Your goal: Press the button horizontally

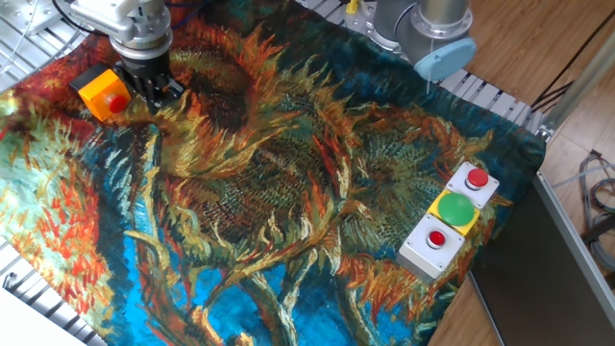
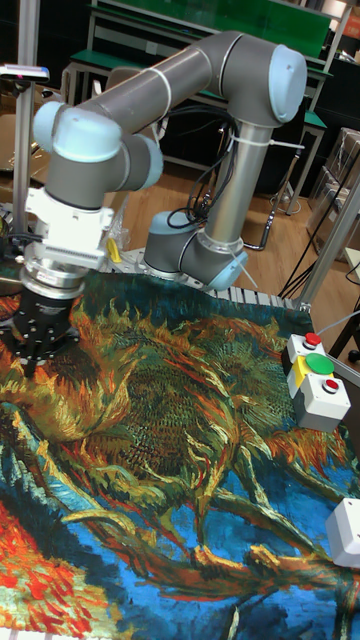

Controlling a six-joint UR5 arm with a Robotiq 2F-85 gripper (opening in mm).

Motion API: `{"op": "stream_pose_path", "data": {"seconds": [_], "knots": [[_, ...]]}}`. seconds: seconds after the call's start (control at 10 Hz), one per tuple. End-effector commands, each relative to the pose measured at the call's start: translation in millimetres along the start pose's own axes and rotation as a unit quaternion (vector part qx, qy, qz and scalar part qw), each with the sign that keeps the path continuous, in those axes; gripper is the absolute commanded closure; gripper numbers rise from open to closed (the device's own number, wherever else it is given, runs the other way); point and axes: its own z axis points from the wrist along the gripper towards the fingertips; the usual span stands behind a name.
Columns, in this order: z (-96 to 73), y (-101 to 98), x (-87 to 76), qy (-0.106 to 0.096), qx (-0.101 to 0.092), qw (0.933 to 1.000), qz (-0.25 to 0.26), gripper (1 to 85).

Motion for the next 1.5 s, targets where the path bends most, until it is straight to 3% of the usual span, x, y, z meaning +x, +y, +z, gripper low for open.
{"op": "stream_pose_path", "data": {"seconds": [0.0, 0.2, 0.4, 0.8, 1.2, 1.4], "knots": [[10.5, -10.7, -1.2, -0.031, -0.006, 0.9993, -0.022, 84.3], [10.8, -3.7, 9.8, -0.009, -0.020, 0.9997, 0.008, 84.3], [13.2, 3.8, 10.4, -0.005, -0.022, 0.9992, 0.034, 84.3], [55.8, -53.0, 25.6, -0.006, 0.007, 0.9996, -0.028, 84.3], [55.0, -49.5, 26.2, -0.001, 0.007, 1.0000, 0.000, 84.3], [50.4, -34.3, 19.6, 0.002, 0.007, 1.0000, -0.005, 84.3]]}}
